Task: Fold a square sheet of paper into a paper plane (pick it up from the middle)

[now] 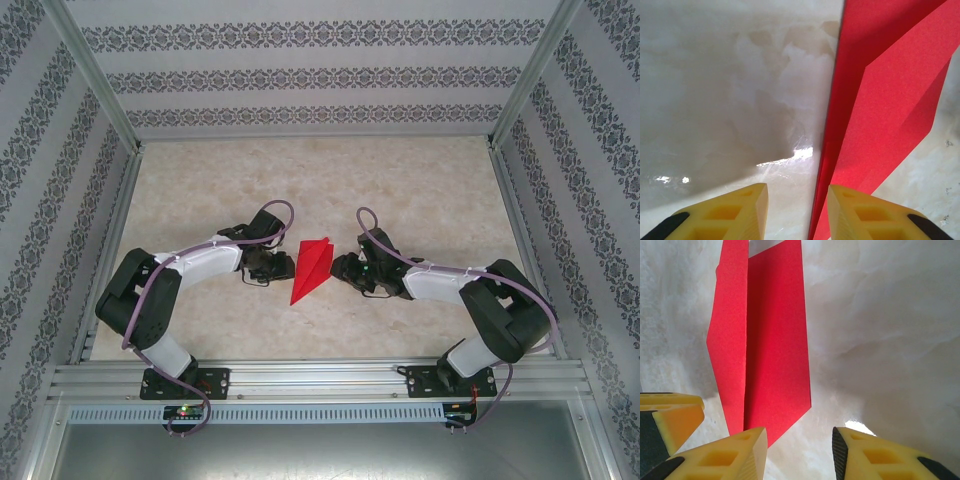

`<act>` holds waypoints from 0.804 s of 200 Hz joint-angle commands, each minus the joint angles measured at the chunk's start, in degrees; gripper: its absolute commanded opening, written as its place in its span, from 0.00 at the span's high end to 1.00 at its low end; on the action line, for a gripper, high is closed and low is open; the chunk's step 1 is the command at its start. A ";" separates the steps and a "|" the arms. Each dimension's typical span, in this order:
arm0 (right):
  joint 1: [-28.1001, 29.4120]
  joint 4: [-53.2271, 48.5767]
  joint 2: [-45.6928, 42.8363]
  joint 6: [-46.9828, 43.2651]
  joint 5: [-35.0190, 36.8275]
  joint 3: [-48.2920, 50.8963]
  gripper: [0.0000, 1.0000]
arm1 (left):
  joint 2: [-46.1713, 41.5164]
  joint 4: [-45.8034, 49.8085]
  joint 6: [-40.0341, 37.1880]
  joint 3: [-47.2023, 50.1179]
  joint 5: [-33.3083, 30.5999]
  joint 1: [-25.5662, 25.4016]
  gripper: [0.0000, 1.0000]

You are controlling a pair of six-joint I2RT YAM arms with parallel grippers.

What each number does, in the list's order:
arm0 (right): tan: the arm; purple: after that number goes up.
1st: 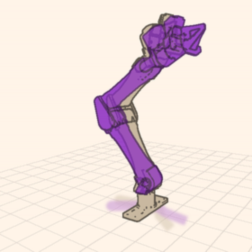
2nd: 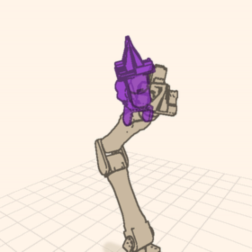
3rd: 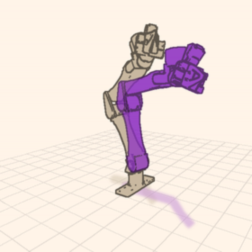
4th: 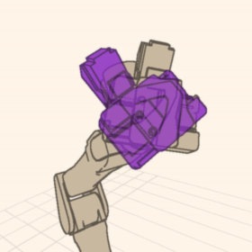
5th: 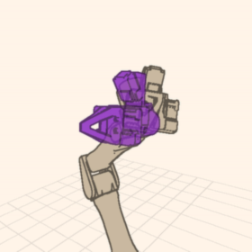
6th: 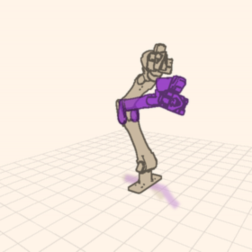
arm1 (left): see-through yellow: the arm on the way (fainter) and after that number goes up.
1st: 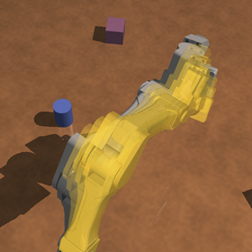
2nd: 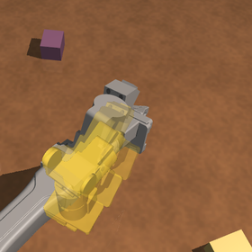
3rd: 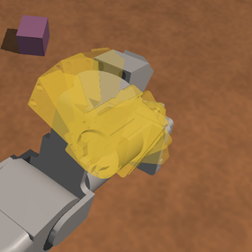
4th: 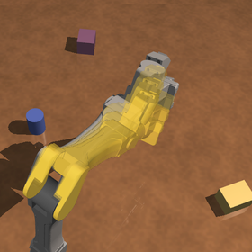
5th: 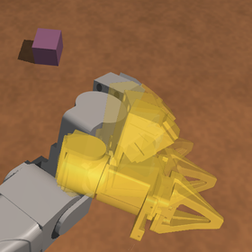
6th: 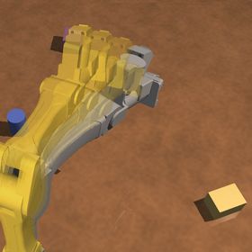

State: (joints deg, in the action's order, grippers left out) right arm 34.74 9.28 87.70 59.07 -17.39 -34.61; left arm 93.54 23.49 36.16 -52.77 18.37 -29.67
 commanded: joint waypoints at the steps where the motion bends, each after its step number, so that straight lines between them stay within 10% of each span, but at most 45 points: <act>1: 0.06 -0.43 1.25 1.38 0.00 -0.48 0.59 | 0.44 1.05 -1.42 -1.96 0.70 -0.58 0.62; 161: 1.51 0.47 7.51 4.05 -1.28 -4.50 0.61 | 8.54 1.83 -1.62 -6.27 2.82 -1.39 0.64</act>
State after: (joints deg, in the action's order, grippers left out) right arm 35.53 11.88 94.35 61.82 -20.56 -37.69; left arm 101.41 23.64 35.11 -58.17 20.95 -30.33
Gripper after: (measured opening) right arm 0.389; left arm 0.367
